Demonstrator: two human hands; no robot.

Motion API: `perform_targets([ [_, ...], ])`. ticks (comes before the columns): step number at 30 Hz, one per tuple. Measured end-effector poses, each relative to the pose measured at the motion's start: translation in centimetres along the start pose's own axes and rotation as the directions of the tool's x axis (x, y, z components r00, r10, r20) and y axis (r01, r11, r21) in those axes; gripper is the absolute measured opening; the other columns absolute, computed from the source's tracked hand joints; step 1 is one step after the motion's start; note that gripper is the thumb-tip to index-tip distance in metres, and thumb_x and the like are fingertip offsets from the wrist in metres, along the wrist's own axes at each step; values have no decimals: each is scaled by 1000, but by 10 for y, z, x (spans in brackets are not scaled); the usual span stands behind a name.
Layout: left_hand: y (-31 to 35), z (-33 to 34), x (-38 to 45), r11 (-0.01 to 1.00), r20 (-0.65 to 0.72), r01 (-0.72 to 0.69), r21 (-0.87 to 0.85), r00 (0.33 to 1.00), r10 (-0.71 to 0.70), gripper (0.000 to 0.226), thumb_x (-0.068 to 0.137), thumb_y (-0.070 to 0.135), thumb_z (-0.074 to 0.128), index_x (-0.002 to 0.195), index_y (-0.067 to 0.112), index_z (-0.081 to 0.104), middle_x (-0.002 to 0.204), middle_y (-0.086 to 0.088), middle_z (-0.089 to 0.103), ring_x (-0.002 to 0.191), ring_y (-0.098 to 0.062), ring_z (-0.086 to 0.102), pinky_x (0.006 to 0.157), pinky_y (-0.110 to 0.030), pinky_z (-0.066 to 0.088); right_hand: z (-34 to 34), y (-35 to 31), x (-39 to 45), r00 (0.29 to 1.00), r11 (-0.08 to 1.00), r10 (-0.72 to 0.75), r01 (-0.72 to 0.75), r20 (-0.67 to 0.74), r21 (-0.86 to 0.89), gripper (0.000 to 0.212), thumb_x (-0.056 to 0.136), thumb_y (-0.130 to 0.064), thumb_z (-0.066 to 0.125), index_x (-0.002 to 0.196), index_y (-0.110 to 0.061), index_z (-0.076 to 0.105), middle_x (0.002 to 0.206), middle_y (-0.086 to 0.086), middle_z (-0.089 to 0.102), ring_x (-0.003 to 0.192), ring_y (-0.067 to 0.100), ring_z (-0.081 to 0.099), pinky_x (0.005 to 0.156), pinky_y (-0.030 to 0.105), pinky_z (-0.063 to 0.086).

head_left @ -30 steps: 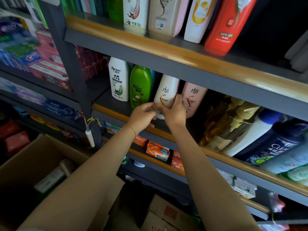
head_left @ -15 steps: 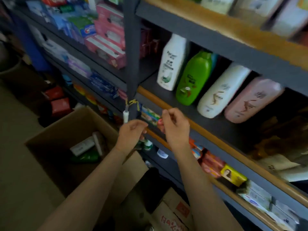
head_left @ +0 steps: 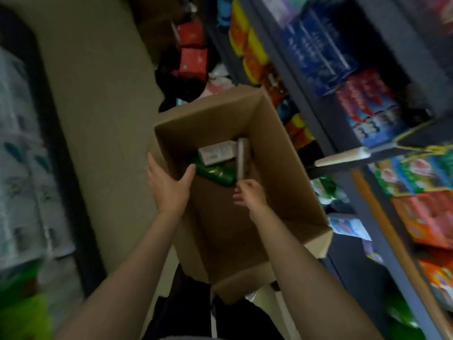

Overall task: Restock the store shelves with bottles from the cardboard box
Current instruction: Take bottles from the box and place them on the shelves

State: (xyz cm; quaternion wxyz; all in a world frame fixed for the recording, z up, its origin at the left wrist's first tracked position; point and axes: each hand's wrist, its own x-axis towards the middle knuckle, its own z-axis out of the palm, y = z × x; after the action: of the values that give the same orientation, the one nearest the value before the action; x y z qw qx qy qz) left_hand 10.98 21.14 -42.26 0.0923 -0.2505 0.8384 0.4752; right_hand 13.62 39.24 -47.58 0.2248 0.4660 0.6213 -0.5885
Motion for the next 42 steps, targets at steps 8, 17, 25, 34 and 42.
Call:
perform_targets([
  [8,-6,28,55,995,-17,-40,-89,999,38,82,82,42,77,150,37,31,147,15,49,133,-9,49,109,-44,46,21,2,116,982,988,109,-124,-155,-93,53,94,-33,61,143,-18,45,138,9,54,120,29,55,101,42,48],
  [17,-16,33,59,992,-63,-105,-69,993,101,87,77,42,80,149,38,32,146,20,46,133,-3,47,107,-37,46,33,13,201,983,988,39,-65,-177,-139,85,83,-25,77,153,-14,30,151,12,42,135,31,44,105,36,41],
  [25,-17,20,55,989,-64,-119,85,990,124,92,85,39,75,157,25,20,156,-1,36,143,-19,36,115,-47,38,46,3,129,969,978,204,-198,141,-57,72,89,-45,66,146,-12,38,136,9,51,111,22,50,86,31,37],
  [34,71,-8,-33,946,443,71,-317,893,81,60,90,41,70,143,27,46,131,4,60,121,-15,58,106,-41,48,-14,-44,-86,924,958,-256,281,283,-54,66,73,-49,79,131,-36,51,113,-9,67,100,14,67,85,38,57],
  [42,143,-21,-142,722,567,283,-632,804,181,43,91,18,71,131,10,57,121,-15,70,110,-31,69,96,-51,55,-112,-33,-226,871,889,-459,450,174,87,60,70,-44,84,121,-25,60,108,-1,74,93,17,73,81,36,60],
])
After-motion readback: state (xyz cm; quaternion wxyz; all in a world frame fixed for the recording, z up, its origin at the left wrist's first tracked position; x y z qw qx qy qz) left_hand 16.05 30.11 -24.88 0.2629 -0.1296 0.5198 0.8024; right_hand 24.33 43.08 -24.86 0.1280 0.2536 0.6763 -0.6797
